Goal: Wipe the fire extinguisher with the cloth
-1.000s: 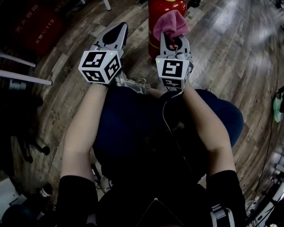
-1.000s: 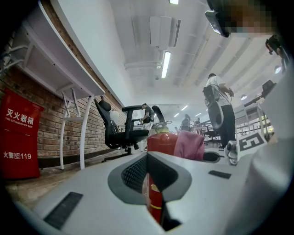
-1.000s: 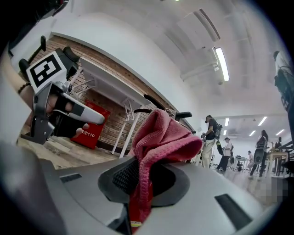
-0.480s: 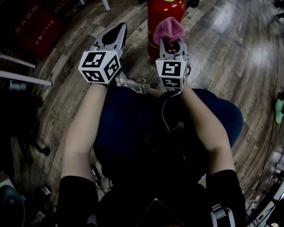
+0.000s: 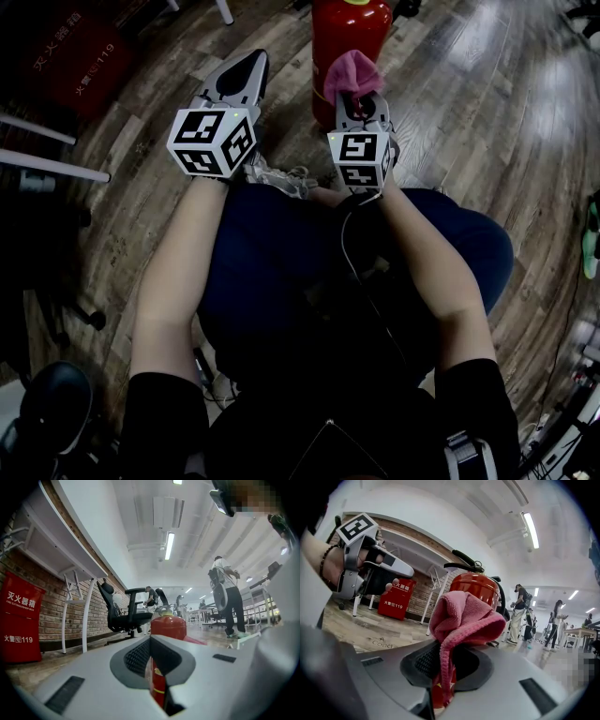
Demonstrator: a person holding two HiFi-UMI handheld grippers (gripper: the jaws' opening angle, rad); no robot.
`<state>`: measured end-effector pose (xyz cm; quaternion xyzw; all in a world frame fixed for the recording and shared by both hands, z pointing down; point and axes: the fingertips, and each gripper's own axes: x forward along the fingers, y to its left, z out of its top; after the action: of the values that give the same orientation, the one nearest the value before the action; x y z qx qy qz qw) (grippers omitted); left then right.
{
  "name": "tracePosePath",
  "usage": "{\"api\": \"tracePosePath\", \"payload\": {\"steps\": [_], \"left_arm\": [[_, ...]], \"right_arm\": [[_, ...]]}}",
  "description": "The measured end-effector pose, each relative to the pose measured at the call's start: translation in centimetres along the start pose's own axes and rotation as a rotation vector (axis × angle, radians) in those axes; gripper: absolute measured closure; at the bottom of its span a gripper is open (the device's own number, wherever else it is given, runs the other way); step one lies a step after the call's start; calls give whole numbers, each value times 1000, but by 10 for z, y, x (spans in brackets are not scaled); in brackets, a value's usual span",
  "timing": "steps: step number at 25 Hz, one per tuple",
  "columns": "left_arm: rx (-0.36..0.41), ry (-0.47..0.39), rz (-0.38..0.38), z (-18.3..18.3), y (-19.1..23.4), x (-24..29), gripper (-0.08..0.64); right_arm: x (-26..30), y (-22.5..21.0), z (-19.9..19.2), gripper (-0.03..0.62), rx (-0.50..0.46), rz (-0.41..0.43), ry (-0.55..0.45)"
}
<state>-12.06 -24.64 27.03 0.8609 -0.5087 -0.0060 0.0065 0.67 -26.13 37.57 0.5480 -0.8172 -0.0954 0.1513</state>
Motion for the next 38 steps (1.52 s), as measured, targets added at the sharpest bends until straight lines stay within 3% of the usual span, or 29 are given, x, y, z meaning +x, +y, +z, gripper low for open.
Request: {"api": "tracePosePath", "payload": {"steps": [38], "left_arm": [[-14,-9,-8,2,4,0,546]], "right_arm": [[22,34,-99,529,70,118,272]]}}
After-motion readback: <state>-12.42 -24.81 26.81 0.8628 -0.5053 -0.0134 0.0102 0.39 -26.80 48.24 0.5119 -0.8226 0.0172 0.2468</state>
